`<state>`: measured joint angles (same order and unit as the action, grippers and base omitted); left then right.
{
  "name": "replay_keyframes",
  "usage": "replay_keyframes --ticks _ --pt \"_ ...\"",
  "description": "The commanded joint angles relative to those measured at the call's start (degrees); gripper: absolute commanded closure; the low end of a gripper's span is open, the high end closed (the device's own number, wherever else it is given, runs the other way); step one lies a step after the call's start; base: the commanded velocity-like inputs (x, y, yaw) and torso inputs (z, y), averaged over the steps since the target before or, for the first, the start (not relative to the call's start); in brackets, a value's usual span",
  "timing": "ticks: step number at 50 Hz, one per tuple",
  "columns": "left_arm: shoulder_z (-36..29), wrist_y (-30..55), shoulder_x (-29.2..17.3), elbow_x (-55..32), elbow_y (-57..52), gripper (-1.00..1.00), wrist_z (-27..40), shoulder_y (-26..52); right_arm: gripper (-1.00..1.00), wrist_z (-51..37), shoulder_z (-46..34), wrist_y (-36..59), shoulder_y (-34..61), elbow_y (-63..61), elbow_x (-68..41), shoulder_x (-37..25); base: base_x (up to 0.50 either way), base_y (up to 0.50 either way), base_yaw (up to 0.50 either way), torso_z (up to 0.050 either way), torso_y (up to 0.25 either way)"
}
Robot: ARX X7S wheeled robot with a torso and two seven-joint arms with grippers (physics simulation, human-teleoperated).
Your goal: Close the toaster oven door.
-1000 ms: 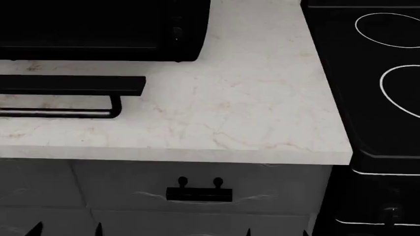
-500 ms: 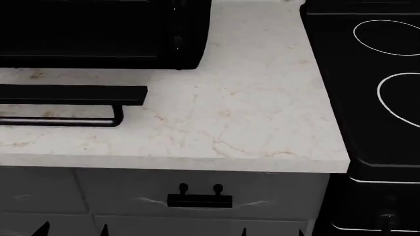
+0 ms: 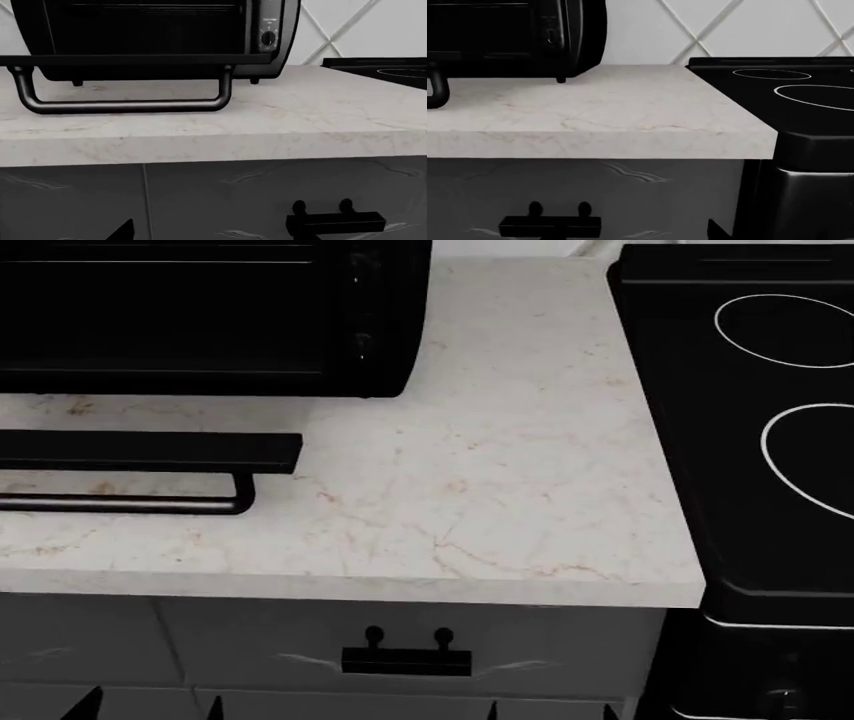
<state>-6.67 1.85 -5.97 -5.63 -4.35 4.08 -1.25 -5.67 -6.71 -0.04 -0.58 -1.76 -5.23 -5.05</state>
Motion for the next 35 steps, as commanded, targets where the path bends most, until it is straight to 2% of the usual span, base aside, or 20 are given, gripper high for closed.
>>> replay_keyframes --ticks 1,4,9,16,18,22,24,25,30,31,35 --pt "-0.7 0.9 -0.9 -0.8 -2.2 -1.0 0.9 -1.0 -1.0 -1.0 -0.8 0.1 -1.0 -1.8 -0.7 -0.9 0.0 0.0 0.0 0.05 0.0" --pt "-1.2 5.3 -1.7 -1.3 -6.2 -1.0 0.9 -0.8 -1.0 -1.6 -0.7 2.2 -0.9 -5.3 -0.6 -1.9 0.0 0.0 0.0 0.032 0.0" --pt "-1.3 22.0 -5.4 -3.6 -17.2 -1.0 -0.1 3.8 -1.0 -2.5 0.5 10.1 1.4 -16.0 -0.3 -4.6 0.0 0.0 0.0 0.0 0.0" --pt "-1.5 29.4 -8.5 -5.2 -23.9 -1.0 -2.1 7.7 -1.0 -3.3 2.8 18.8 4.2 -27.3 -1.3 -7.8 0.0 0.0 0.0 0.0 0.0" --pt "-0.5 33.3 -9.7 -7.4 -26.4 -1.0 -3.5 10.2 -1.0 -3.3 5.7 25.3 7.1 -34.9 -3.2 -10.0 0.0 0.0 0.0 0.0 0.0" --pt "-0.1 35.6 -11.4 -8.8 -27.3 -1.0 -5.4 14.2 -1.0 -3.3 8.5 34.4 12.3 -43.1 -5.9 -12.5 0.0 0.0 0.0 0.0 0.0" --pt "0.5 37.1 -12.3 -9.3 -27.3 -1.0 -5.9 16.8 -1.0 -3.2 10.9 39.1 15.2 -46.7 -8.0 -13.7 0.0 0.0 0.0 0.0 0.0" --pt "0.4 38.5 -13.9 -9.2 -27.3 -1.0 -6.9 19.6 -1.0 -3.2 14.8 46.1 20.0 -51.5 -11.3 -15.5 0.0 0.0 0.0 0.0 0.0" --pt "3.3 42.2 -12.4 -12.8 -26.7 -1.0 -6.8 22.5 -1.0 -3.3 20.3 61.4 33.3 -57.5 -18.6 -19.1 0.0 0.0 0.0 0.0 0.0" --pt "4.1 43.5 -12.0 -13.5 -26.3 -1.0 -6.5 23.3 -1.0 -4.0 21.8 65.8 37.9 -58.1 -22.1 -20.4 0.0 0.0 0.0 0.0 0.0" --pt "5.1 46.7 -11.9 -14.7 -24.5 -1.0 -6.1 27.3 -1.0 -12.0 26.0 72.1 47.0 -58.2 -37.6 -25.4 0.0 0.0 0.0 0.0 0.0"
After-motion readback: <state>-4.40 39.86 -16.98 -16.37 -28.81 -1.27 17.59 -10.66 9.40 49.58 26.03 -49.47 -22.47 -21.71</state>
